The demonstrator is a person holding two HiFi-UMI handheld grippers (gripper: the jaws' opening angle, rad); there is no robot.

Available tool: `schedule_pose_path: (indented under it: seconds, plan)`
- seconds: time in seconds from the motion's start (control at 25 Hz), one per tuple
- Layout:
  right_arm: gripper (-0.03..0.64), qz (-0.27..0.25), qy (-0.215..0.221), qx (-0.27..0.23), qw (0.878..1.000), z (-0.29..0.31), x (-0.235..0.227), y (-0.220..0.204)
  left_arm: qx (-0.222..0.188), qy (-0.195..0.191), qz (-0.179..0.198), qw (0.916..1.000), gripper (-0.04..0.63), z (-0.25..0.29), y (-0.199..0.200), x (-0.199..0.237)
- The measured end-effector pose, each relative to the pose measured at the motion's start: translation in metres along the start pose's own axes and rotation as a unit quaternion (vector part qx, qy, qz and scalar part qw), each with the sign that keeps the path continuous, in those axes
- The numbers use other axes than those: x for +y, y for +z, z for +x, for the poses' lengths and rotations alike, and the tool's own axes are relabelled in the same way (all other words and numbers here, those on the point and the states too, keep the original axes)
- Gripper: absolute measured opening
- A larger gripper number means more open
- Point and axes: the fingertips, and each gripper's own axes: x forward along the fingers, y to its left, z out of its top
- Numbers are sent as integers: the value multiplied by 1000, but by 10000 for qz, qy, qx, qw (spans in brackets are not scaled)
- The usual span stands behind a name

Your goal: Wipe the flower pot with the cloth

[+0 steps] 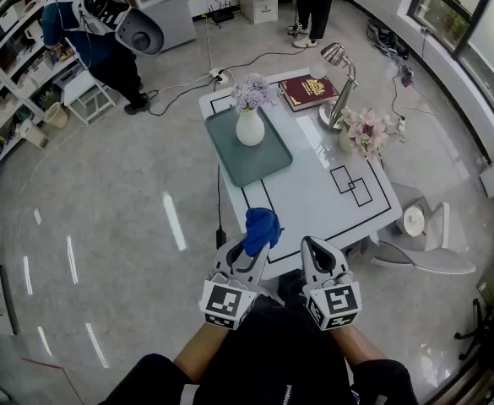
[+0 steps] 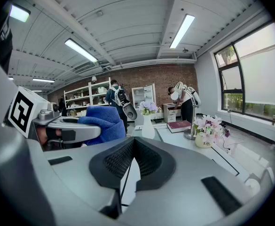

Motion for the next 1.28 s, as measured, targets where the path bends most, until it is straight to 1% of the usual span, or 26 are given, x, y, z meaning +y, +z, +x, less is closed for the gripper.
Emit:
schedule_pose_path:
  seconds: [0.4, 0.56, 0.88, 1.12, 1.28]
  plan:
    - [6, 13, 59, -11, 10000, -3, -6, 0, 51, 12, -50, 10000, 106, 5, -4, -6]
    - [8, 130, 152, -114, 9997, -4, -7, 2, 101, -10, -78, 9999, 106, 6, -7, -8]
    - [8, 345, 51, -41, 9994, -2, -15, -3, 186, -44, -113, 9998, 106, 11, -12, -1]
    - [8, 342, 62, 20, 9994, 17, -26, 1, 304, -11, -269, 9992, 106, 34, -18, 16]
    - [8, 293, 172, 63, 9994, 42, -38, 11, 287, -44, -187, 9994, 106, 60, -10, 29]
